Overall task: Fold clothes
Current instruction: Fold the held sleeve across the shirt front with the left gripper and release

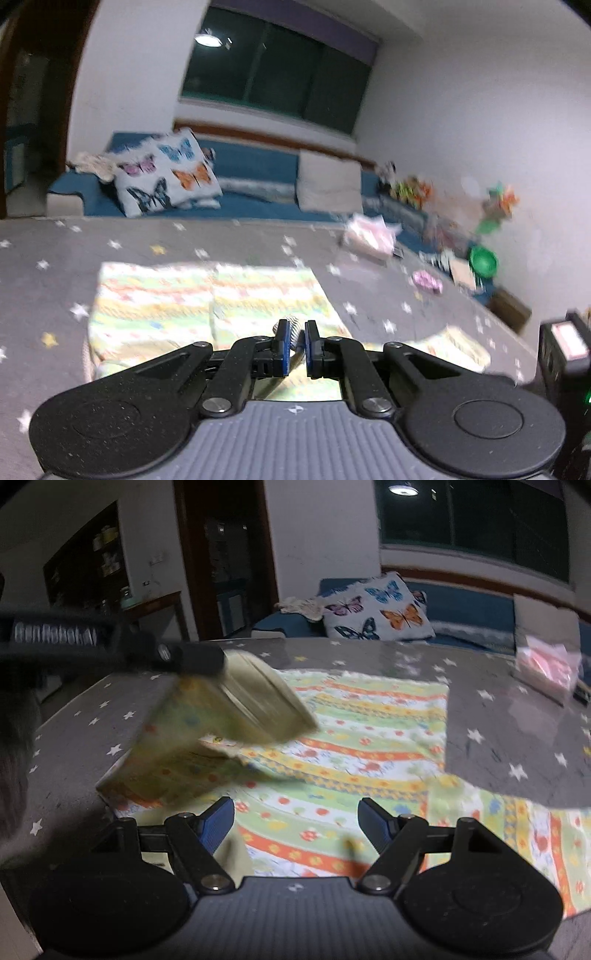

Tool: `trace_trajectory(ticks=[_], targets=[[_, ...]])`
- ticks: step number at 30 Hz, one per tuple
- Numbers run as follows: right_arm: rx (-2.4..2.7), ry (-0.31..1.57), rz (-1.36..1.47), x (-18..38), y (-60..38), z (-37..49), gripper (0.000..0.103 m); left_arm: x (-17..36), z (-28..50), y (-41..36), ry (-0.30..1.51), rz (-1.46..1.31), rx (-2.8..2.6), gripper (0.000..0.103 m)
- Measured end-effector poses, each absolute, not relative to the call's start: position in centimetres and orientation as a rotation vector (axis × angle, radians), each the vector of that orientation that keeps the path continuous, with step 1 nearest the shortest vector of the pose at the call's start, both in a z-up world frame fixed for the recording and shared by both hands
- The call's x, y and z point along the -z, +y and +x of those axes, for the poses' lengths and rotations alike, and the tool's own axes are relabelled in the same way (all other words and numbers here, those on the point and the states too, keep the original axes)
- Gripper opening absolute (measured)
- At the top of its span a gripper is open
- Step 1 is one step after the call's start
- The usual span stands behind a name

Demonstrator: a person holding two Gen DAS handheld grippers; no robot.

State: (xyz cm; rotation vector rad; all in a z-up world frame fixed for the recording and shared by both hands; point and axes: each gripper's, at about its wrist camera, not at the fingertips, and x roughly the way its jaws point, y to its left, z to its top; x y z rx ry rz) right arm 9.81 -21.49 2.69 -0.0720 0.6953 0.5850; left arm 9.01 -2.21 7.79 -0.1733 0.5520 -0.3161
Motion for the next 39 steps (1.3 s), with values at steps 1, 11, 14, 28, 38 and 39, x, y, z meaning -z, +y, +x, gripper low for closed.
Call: trace_trajectory(ticks=[1,11,14,28,38,39], targets=[[-0.582,0.702,-0.063,-2.6,-21.8,9.9,0.076,-7.4,8.9,-2.5,0.564,-0.165,0.322,0.01],[-0.581,0.748,0.026,-2.1,-22.9,10.6,0.067,-5.5,7.6,1.1,0.571,-0.091,0.203,0.084],[-0.581,0.76,0.035,-2.0,-22.4,11.1,0.066,-5.0,6.7,3.2,0.562,-0.081,0.142,0.098],[-0.574,0.766,0.153,-3.6,-23.7,11.6,0.066,-0.9,4.5,9.3,0.633,-0.078,-0.037,0.103],[-0.509,0.81,0.061,-1.6,-22.1,12.7,0.049,0.3,4.1,9.4,0.657,-0.09,-0.036,0.103],[-0.508,0.813,0.048,-1.4,-21.8,12.8,0.049,0.4,4.0,9.4,0.658,-0.091,-0.035,0.103]])
